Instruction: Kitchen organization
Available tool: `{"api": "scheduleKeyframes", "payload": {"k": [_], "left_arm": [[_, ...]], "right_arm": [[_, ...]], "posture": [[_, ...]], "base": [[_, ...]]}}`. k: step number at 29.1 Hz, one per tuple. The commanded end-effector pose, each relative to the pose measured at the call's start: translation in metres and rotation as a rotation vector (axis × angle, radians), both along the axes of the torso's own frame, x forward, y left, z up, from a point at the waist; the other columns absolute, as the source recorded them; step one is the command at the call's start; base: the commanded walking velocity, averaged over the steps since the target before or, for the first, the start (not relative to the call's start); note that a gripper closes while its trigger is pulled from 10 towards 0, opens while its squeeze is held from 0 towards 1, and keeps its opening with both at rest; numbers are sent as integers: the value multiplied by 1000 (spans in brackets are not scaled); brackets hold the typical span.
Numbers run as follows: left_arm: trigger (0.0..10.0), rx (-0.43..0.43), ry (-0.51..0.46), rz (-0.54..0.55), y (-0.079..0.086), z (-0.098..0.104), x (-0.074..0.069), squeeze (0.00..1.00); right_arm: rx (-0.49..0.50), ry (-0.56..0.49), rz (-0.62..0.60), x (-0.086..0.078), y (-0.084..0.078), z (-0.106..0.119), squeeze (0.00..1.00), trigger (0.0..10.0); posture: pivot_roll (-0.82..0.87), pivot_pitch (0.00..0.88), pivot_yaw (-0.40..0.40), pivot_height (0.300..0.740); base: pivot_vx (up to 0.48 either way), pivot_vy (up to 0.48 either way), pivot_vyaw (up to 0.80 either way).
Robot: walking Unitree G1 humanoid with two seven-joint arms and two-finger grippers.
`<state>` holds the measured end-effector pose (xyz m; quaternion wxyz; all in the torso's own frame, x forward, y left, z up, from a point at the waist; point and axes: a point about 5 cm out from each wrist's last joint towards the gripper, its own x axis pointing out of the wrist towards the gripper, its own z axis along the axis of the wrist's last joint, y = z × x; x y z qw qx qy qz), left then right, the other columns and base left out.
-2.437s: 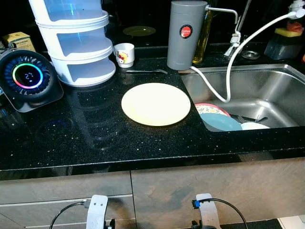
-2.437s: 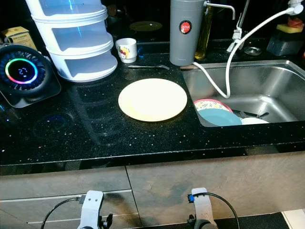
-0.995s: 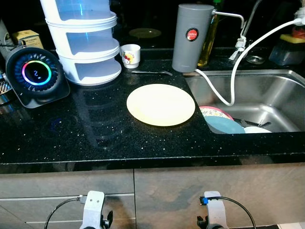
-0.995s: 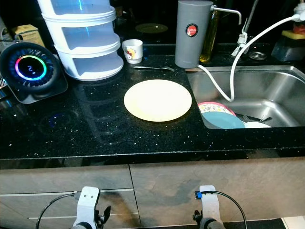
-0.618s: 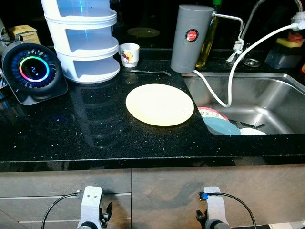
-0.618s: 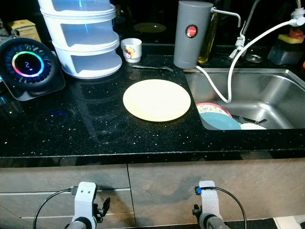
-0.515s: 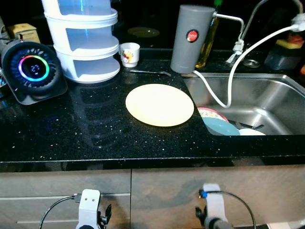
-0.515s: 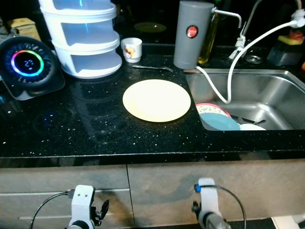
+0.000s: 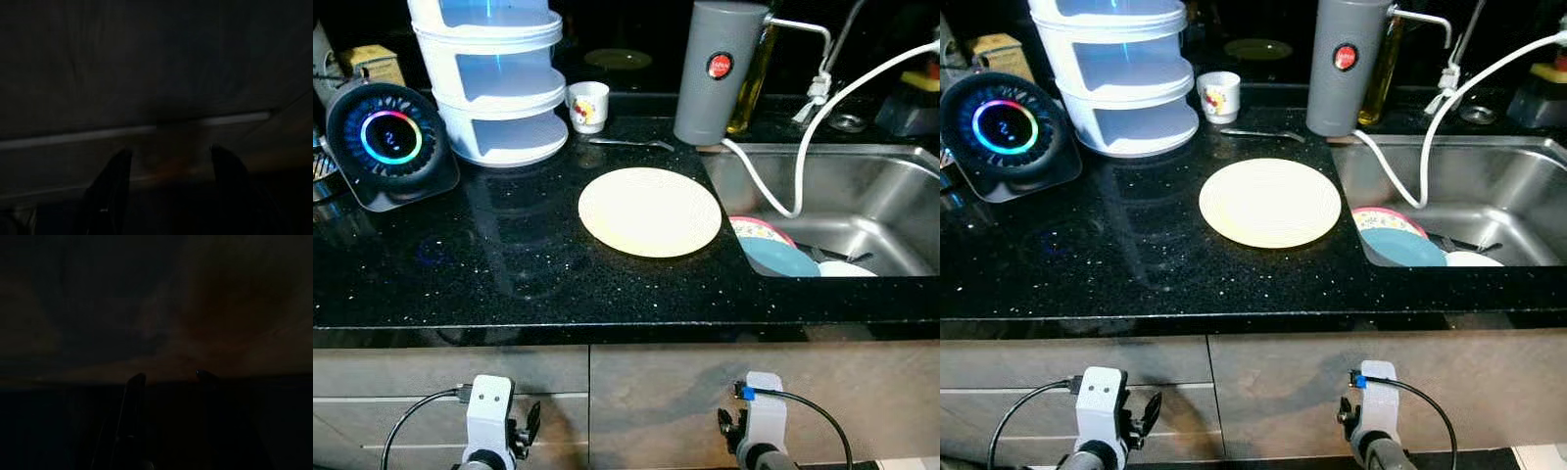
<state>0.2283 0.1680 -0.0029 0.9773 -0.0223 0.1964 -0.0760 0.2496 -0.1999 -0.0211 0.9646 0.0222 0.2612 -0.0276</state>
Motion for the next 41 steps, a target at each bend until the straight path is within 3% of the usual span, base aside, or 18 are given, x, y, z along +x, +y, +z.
{"api": "scheduleKeyframes", "payload": {"k": [1,7,30,35,41], "left_arm": [[10000,-1,73,8,-3,-12,-7,0],[10000,11,129,-12,-10,-21,-12,0],[10000,17,134,35,0,-22,-5,0],[10000,17,136,42,1,-24,-4,0],[10000,26,133,-7,-1,-22,-3,0]], "right_arm": [[-2,56,5,-6,3,-8,0,10000],[-12,96,32,-5,11,-12,0,10000],[-19,67,56,7,19,-8,0,10000],[-57,73,52,9,20,-8,0,10000],[-66,82,30,9,20,-8,0,10000]], "posture": [[-25,136,-22,740],[-16,119,-28,740],[-2,117,-21,740],[5,119,-17,740],[-1,125,-19,740]], "base": [[0,0,0],[0,0,0],[0,0,0],[0,0,0],[0,0,0]]}}
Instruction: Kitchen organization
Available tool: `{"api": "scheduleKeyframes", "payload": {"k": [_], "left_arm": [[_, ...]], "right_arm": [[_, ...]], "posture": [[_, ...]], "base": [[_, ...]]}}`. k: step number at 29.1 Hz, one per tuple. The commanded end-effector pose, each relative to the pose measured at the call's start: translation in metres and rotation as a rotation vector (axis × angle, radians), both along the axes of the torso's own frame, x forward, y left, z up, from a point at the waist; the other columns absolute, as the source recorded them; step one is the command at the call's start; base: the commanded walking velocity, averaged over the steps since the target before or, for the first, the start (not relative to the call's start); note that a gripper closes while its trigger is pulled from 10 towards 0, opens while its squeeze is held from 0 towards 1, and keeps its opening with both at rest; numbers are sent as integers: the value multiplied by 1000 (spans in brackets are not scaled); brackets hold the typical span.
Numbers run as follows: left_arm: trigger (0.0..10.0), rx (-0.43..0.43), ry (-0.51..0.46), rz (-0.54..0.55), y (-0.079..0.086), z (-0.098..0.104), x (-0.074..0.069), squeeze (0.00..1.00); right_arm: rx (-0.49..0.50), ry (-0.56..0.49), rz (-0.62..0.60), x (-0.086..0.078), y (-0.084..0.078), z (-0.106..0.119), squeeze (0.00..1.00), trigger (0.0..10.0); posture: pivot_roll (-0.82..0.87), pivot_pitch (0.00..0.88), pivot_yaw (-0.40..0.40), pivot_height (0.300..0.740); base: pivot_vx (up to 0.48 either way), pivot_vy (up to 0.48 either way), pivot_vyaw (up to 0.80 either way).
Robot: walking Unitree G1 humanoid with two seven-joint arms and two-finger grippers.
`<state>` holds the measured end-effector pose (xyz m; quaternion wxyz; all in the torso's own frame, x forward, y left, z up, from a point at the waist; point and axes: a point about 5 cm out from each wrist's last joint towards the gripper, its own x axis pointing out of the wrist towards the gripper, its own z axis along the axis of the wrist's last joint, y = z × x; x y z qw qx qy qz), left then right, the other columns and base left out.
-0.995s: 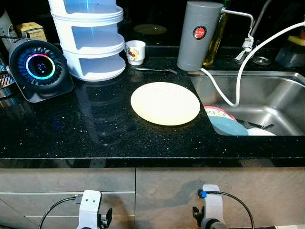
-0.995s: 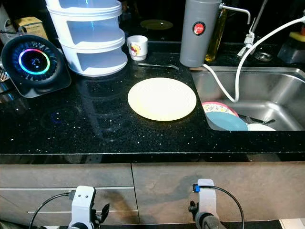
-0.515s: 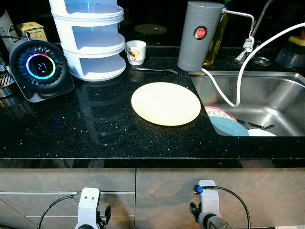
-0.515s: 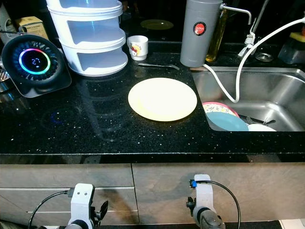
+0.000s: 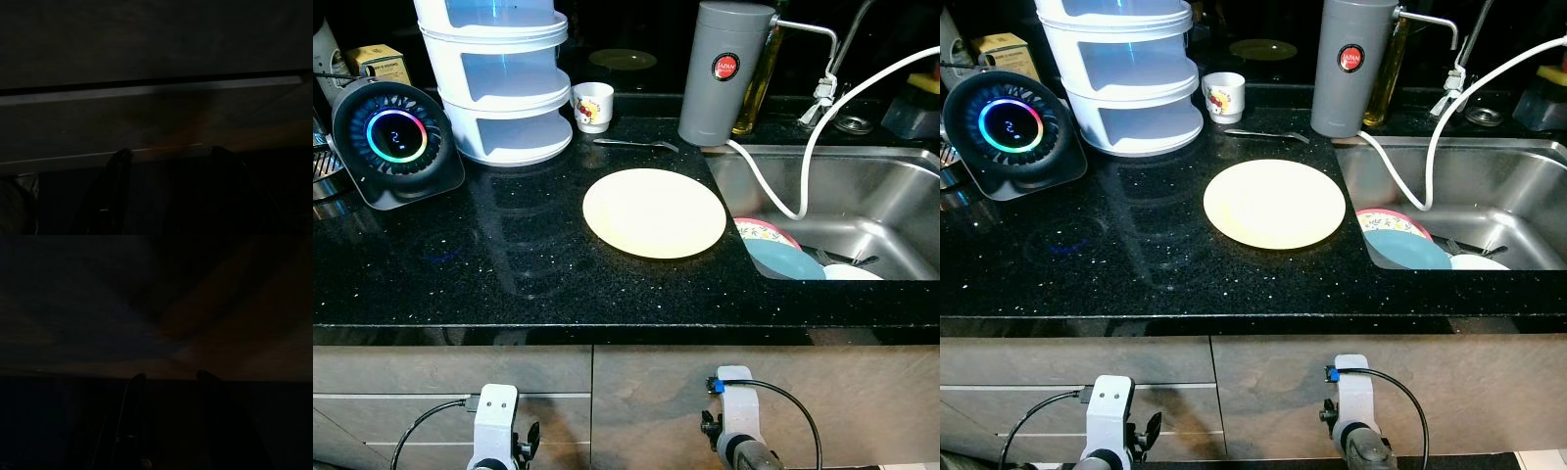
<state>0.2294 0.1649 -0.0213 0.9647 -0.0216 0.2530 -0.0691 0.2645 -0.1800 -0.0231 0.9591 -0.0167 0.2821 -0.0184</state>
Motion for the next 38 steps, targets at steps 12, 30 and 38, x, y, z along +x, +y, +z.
{"api": "scheduleKeyframes", "payload": {"k": [12,30,38], "left_arm": [[10000,31,16,-138,-8,-4,-2,0],[10000,-1,37,20,6,-8,-1,0],[10000,-8,66,-30,3,-10,-3,0]], "right_arm": [[-144,19,-201,-10,-21,-3,0,10000],[-220,30,-119,-17,-10,-11,0,10000],[-279,7,-41,-21,-3,-14,0,10000]], "posture": [[-14,121,-4,740],[-3,141,9,740],[7,147,11,740]], "base": [[0,0,0],[0,0,0],[0,0,0]]}}
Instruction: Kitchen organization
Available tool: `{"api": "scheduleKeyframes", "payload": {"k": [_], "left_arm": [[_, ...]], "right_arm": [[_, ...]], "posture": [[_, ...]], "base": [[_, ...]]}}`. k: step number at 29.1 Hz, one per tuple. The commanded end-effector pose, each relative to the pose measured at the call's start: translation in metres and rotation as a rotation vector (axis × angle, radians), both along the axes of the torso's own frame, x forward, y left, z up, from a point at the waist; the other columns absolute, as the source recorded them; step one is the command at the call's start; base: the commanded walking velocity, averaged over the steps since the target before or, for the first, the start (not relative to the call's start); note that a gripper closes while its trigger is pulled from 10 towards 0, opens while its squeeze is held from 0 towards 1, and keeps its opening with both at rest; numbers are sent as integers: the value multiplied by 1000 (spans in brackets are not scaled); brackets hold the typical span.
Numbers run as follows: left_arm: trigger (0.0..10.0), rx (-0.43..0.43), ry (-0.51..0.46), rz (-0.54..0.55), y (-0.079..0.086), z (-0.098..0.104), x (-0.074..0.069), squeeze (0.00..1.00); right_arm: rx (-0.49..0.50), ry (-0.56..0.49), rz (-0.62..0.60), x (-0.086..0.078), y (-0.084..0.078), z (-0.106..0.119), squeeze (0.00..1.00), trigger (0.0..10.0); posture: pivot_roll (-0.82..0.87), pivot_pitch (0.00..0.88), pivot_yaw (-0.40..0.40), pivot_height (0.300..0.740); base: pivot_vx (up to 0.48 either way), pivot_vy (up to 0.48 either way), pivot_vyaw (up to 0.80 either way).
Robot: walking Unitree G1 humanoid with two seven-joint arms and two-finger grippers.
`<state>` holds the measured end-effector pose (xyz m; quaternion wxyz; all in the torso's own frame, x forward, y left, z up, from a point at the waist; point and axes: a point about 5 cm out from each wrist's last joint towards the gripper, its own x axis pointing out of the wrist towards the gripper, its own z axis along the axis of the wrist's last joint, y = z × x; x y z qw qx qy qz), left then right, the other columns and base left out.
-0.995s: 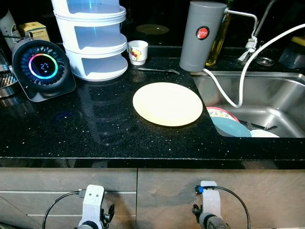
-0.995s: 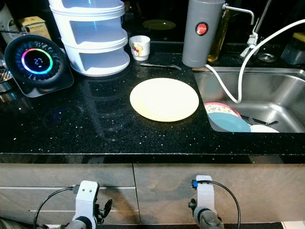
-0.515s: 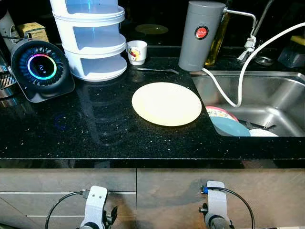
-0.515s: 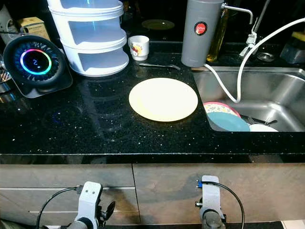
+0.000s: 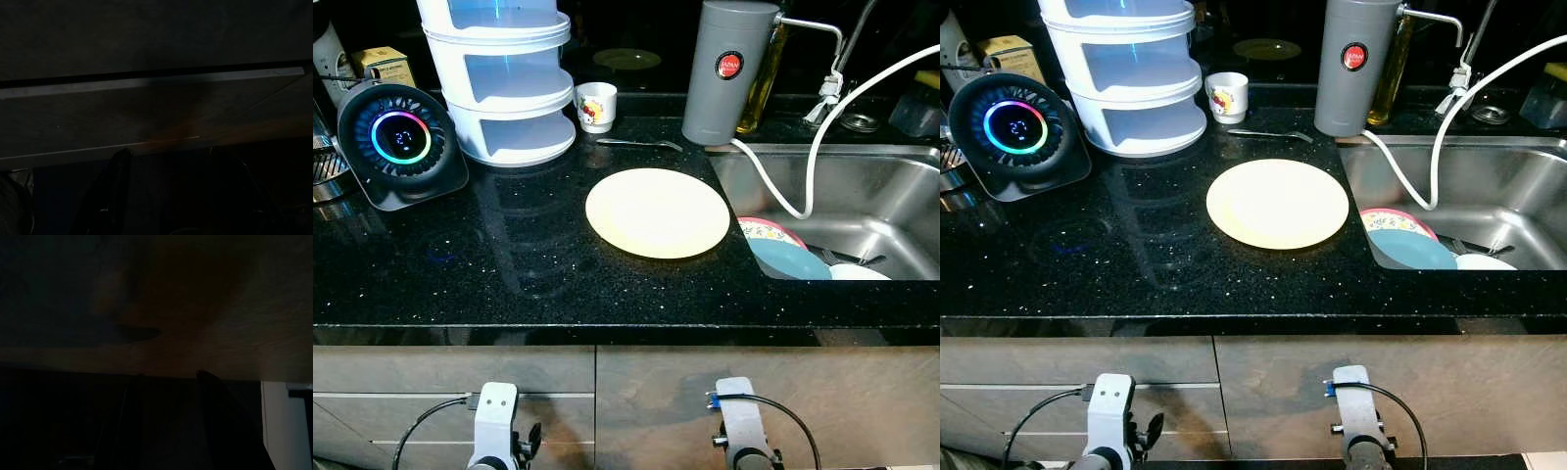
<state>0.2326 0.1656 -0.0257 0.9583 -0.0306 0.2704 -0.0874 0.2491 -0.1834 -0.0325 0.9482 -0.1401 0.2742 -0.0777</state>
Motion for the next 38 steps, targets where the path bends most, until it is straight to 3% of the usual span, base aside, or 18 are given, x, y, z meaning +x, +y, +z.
{"api": "scheduleKeyframes", "payload": {"k": [1,5,9,13,16,25,33,38], "left_arm": [[10000,21,27,9,3,-5,-6,0],[10000,28,25,22,5,-5,-5,0],[10000,50,19,-38,3,-4,-4,0],[10000,67,29,4,11,-6,-4,0],[10000,72,38,4,11,-8,-5,0],[10000,83,34,-1,10,-9,-3,0],[10000,38,-35,32,14,-3,-2,0],[10000,39,-26,15,13,-5,-6,0]], "right_arm": [[-14,9,7,-5,1,-4,0,10000],[-56,-13,10,-2,3,-2,0,10000],[-75,-32,38,1,9,0,0,10000],[-105,-27,35,3,12,0,0,10000],[-146,-30,-71,0,-1,1,0,10000],[-205,-47,-160,-10,-22,-1,0,10000],[-208,-33,-173,-17,-28,-5,0,10000],[-196,-15,-167,-15,-26,-5,0,10000]], "posture": [[7,147,11,740],[6,145,15,740],[-5,139,16,740],[-17,148,19,740],[-21,146,16,740],[-16,151,12,740],[-15,151,12,740],[-10,139,8,740]], "base": [[0,0,0],[0,0,0],[0,0,0],[0,0,0],[0,0,0],[0,0,0],[0,0,0],[0,0,0]]}}
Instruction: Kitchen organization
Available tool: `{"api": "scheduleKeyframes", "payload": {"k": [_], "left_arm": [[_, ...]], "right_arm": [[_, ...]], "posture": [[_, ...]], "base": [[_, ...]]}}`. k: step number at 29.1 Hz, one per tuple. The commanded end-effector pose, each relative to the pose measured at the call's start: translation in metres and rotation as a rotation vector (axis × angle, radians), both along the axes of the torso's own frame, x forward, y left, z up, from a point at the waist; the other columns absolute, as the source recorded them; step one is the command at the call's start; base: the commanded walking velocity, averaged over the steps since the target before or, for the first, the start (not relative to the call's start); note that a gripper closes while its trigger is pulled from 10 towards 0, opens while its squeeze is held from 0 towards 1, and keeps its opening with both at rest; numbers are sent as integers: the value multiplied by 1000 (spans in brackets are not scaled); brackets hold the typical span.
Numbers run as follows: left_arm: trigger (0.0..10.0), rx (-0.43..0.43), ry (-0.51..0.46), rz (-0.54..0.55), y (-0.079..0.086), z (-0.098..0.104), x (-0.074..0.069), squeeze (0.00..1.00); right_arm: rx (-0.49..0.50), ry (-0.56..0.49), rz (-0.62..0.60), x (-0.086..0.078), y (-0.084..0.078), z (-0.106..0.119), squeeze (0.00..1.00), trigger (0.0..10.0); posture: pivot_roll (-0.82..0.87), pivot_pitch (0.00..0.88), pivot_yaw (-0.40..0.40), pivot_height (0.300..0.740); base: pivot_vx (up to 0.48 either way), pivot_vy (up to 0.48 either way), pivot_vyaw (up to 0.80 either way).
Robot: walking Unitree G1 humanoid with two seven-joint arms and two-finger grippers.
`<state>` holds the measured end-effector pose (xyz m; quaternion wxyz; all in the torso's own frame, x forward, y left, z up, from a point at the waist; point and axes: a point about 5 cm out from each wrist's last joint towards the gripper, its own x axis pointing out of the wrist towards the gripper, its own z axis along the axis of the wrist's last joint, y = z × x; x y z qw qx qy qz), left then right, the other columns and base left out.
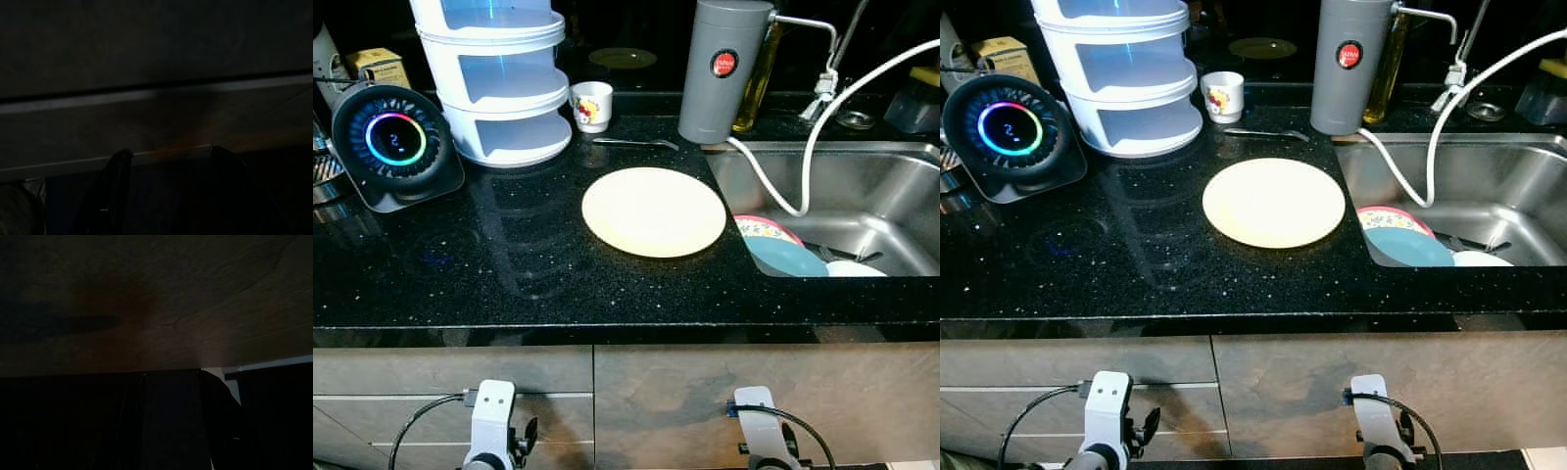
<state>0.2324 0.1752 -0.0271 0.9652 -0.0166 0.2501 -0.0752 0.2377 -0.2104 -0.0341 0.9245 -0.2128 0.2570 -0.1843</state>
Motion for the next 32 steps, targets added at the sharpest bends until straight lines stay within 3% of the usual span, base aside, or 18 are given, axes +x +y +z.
{"api": "scheduleKeyframes", "payload": {"k": [1,9,23,32], "left_arm": [[10000,10,23,-2,3,-5,-7,0],[10000,54,105,-31,4,-13,-11,0],[10000,16,109,-54,0,1,20,0],[10000,-7,143,6,2,-3,18,0]], "right_arm": [[12,23,-3,-3,2,-4,0,10000],[22,23,4,-3,7,-5,0,10000],[20,2,24,2,8,-1,0,10000],[27,-12,28,10,11,4,0,10000]], "posture": [[-10,139,8,740],[-10,127,21,740],[-16,141,47,740],[-18,141,42,740]], "base": [[0,0,0],[0,0,0],[0,0,0],[0,0,0]]}}
